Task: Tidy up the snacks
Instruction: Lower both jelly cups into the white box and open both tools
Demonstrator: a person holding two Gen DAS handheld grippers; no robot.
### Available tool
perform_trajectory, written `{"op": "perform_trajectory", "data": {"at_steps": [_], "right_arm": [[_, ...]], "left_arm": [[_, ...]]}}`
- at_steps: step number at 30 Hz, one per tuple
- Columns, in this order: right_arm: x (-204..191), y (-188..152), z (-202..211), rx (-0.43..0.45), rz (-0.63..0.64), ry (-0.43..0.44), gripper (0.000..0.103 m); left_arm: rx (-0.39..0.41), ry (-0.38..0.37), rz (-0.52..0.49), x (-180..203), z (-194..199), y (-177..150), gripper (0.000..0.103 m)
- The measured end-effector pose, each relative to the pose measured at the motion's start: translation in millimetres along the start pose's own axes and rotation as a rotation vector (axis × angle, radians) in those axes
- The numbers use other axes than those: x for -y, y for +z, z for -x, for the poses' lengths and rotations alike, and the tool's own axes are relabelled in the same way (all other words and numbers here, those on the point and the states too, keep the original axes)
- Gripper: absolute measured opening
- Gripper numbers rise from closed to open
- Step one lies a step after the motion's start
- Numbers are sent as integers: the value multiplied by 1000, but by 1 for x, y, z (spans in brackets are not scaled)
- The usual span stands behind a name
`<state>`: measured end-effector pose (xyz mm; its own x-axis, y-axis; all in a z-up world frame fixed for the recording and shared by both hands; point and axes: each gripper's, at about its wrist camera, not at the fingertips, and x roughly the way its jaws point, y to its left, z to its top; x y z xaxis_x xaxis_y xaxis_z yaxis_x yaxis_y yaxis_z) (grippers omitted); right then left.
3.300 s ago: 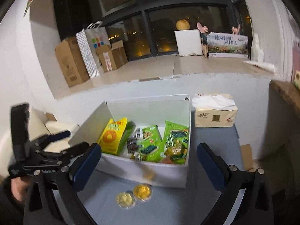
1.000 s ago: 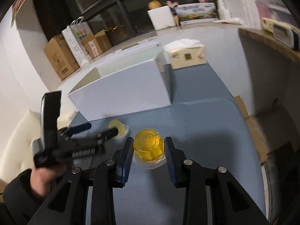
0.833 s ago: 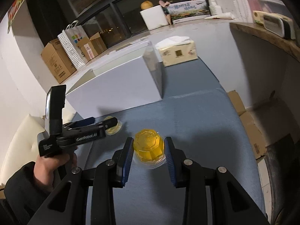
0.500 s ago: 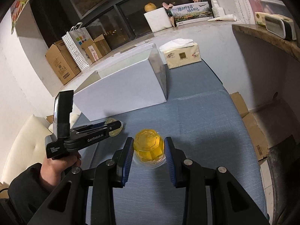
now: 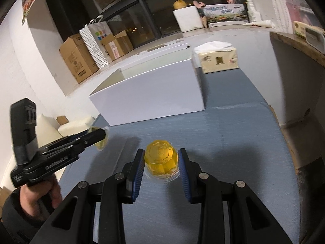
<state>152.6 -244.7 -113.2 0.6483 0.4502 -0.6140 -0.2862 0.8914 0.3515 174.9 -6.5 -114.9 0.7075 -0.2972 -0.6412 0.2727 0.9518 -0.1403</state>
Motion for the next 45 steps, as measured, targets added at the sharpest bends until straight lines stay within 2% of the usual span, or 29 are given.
{"op": "perform_trajectory", "data": {"at_steps": [6, 11, 16, 21, 24, 27, 30, 33, 34, 35, 36, 37, 42, 45], "right_arm": [[-13, -1, -4, -8, 24, 12, 36], [-21, 16, -1, 19, 49, 17, 36], [-36, 61, 2, 80, 90, 34, 36], [-44, 126, -9, 133, 109, 40, 36], [-40, 166, -29, 131, 96, 42, 34], [-30, 189, -56, 103, 84, 11, 34], [-16, 198, -88, 43, 59, -11, 34], [-10, 198, -106, 24, 69, -39, 35], [-9, 197, -109, 15, 70, -50, 41], [-7, 196, -111, 7, 63, -54, 68], [-5, 194, -109, 22, 54, -53, 93], [-4, 192, -106, 40, 51, -55, 98], [-1, 182, -103, 23, 50, -73, 98], [-4, 178, -91, 27, 56, -102, 98]], "left_arm": [[26, -20, 12, -2, 17, 0, 35], [76, -32, 6, -2, 31, 16, 35], [143, -17, -39, -1, 40, 55, 35], [201, 5, -63, -14, 37, 111, 35], [204, 52, -78, -28, 19, 144, 35], [177, 76, -80, -43, -5, 160, 35], [128, 99, -58, -60, -36, 166, 35], [72, 123, -46, -69, -60, 163, 38], [40, 142, -43, -71, -68, 161, 54], [35, 166, -41, -71, -71, 159, 80], [51, 179, -36, -72, -70, 157, 92], [78, 175, -21, -73, -67, 154, 103], [77, 134, 14, -70, -59, 145, 103], [83, 170, 30, -66, -48, 141, 103]]}}
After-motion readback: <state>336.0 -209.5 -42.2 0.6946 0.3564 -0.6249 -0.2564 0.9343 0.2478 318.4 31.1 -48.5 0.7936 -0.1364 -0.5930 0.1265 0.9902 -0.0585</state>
